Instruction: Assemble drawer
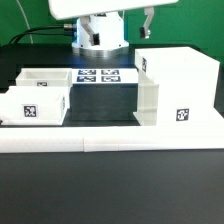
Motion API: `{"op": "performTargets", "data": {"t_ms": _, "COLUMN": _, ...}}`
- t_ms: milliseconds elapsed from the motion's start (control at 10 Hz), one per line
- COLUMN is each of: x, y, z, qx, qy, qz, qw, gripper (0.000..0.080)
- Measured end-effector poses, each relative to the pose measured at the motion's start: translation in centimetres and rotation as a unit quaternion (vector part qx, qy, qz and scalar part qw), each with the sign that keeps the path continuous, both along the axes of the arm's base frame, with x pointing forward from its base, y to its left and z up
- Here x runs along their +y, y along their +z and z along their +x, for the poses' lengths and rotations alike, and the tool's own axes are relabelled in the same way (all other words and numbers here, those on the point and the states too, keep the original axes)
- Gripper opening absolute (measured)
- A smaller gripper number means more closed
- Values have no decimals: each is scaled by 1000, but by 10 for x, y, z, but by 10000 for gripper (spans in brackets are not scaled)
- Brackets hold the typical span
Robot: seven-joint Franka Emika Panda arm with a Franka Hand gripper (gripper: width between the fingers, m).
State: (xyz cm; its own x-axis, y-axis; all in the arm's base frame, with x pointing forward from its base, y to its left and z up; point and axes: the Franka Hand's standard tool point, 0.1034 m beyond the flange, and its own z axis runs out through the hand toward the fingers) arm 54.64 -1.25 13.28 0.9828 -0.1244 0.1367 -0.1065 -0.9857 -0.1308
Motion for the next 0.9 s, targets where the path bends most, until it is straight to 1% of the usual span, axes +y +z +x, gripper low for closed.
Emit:
{"op": "performTargets", "data": {"t_ms": 100, "x": -17, "y": -5, "z": -4, "qx": -2, "qy": -6, "qz": -7, "qw": 1000, "gripper": 649}}
{"op": "performTargets", "data": {"t_ms": 200, "x": -27, "y": -12, "z": -9, "qx": 0, "qy": -10, "qz": -12, "qw": 1000, "gripper": 649}}
{"op": "performTargets", "data": {"t_ms": 300, "x": -23, "y": -11, "z": -8, "qx": 0, "qy": -10, "qz": -11, "qw": 1000, "gripper": 649}}
{"op": "performTargets", "data": {"t_ms": 700, "x": -23, "y": -13, "z": -10, "qx": 3, "qy": -16, "qz": -11, "qw": 1000, "gripper": 649}}
{"op": "performTargets", "data": {"t_ms": 800, "x": -24, "y": -17, "z": -13, "qx": 12, "qy": -20, "qz": -12, "qw": 1000, "gripper": 649}}
{"op": "performTargets", "data": {"t_ms": 900, "x": -32, "y": -23, "z": -19, "qx": 27, "qy": -6, "qz": -23, "qw": 999, "gripper": 649}}
